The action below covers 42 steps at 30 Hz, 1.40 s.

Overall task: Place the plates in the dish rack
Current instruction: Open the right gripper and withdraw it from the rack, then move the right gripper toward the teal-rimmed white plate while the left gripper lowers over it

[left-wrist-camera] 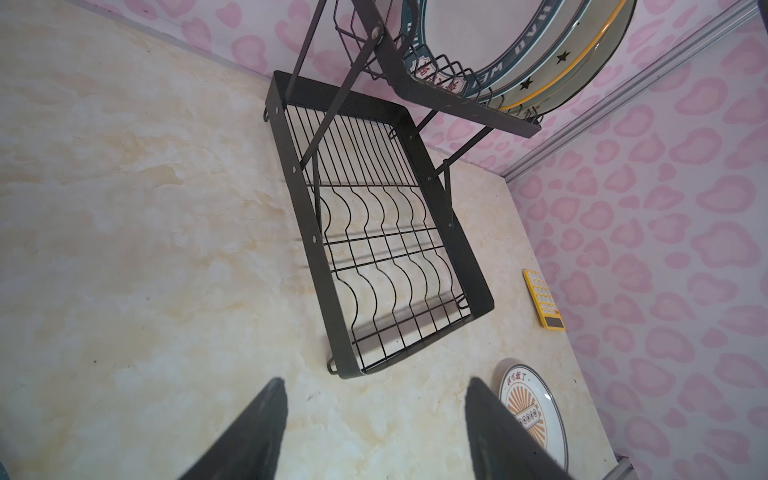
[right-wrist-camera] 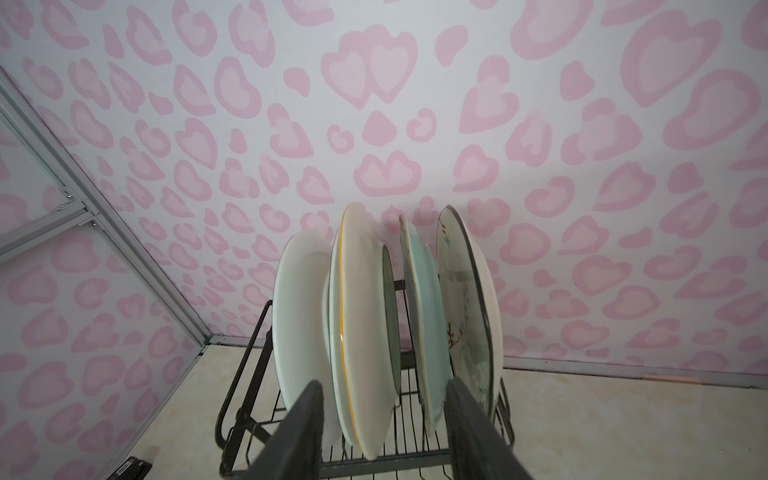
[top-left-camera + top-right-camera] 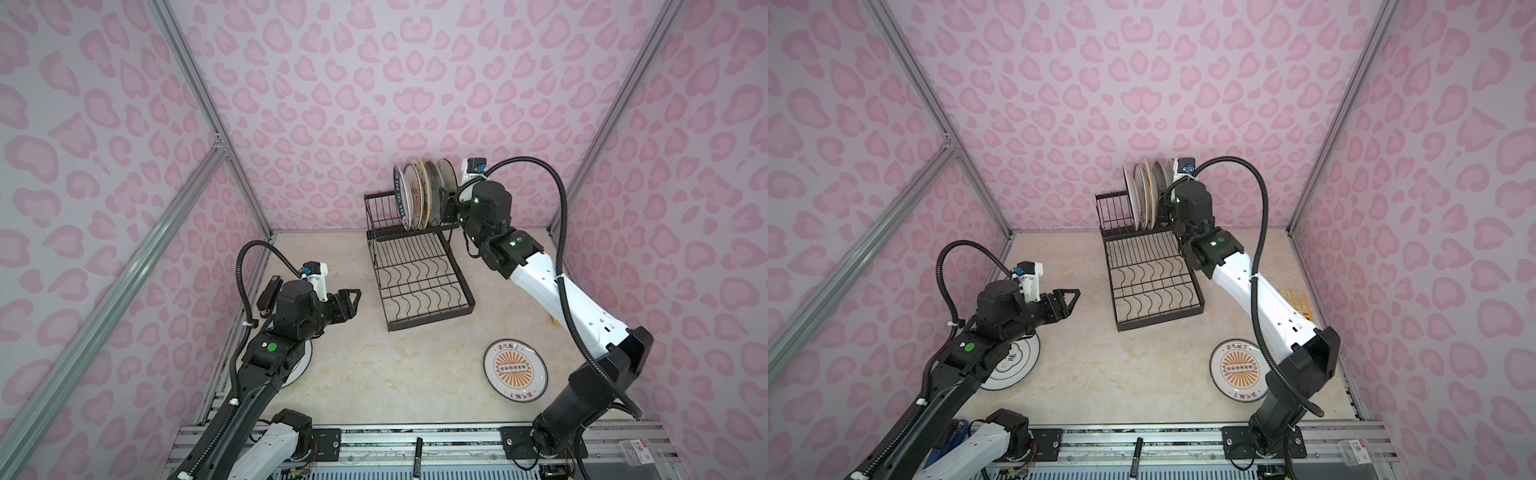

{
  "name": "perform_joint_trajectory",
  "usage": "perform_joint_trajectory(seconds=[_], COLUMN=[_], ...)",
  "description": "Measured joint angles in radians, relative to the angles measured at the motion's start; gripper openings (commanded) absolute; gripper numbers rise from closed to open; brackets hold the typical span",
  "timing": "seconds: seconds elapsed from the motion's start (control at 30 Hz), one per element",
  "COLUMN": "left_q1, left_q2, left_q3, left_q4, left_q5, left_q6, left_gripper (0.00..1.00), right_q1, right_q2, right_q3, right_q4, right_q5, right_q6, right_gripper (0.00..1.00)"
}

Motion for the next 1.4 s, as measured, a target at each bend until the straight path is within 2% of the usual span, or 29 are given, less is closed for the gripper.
perform_joint_trajectory(seconds=[0.27,0.47,0.6,0.73,0.83,1.13,1.4], left_q1=[0.004,0.008,0.05,0.137,0.169,0.196,0.198], left_q2=[0.047,0.012,-0.029,-0.058,-0.074,-0.083,-0.043], left_q3=[0.014,-0.034,-0.125,-0.255,-0.329,-0.34,-0.351], left_q4=[-0.03,-0.202,-0.281,-0.295,-0.296,-0.324,-0.301], left_q5=[-0.024,-0.154,-0.219,-0.206,-0.185,-0.258,-0.248], left_q6=[-0.034,-0.124,-0.207,-0.29,-0.35,-0.391,-0.391], left_gripper=[0.7,0.72,0.72,0.73,0.73,0.73,0.73], right_q1=[-0.092,-0.137,-0.171,-0.206,-0.228,-0.296,-0.294], right_q2=[-0.214,-0.309,-0.321,-0.328,-0.335,-0.377,-0.359], right_q3=[-0.287,-0.456,-0.536,-0.595,-0.624,-0.702,-0.794], right_q4=[0.06,0.083,0.1,0.115,0.13,0.166,0.24], right_q5=[-0.105,-0.162,-0.201,-0.251,-0.288,-0.369,-0.547], right_q6=[0.037,0.048,0.064,0.09,0.1,0.117,0.203], right_gripper=[0.48,0.48,0.48,0.48,0.48,0.47,0.48])
